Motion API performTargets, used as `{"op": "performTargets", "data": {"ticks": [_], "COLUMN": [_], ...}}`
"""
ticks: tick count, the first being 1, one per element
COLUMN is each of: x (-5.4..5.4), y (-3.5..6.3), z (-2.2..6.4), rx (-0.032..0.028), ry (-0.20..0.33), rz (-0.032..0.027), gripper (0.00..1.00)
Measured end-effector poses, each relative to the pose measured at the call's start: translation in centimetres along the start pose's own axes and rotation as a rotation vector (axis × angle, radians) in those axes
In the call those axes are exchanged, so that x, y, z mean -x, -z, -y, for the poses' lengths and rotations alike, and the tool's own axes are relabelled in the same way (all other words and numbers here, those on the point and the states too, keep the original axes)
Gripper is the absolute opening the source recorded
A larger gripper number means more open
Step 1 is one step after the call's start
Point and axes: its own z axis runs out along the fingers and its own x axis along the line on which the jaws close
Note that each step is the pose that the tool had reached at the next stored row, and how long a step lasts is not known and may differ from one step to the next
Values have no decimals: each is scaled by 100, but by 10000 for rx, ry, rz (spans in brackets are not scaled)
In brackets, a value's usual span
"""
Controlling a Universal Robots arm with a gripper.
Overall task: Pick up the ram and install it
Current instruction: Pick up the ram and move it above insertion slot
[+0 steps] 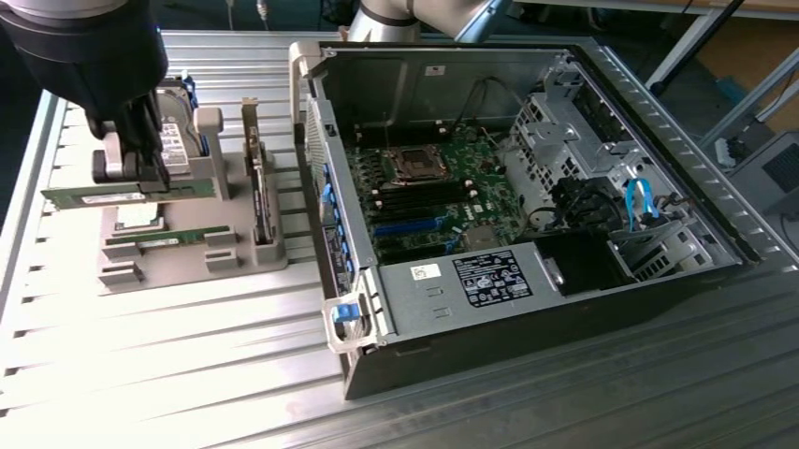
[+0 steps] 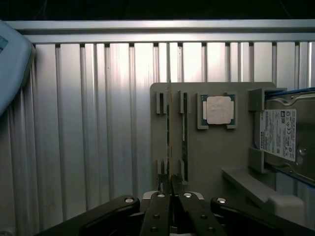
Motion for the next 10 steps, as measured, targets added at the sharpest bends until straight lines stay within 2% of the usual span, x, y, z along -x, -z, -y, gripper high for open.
{"op": "performTargets", "data": {"ticks": [10], "x": [2], "y": [101], "z": [4], "rx": [-1], "ry": [1], "rz": [0], "gripper": [13]}}
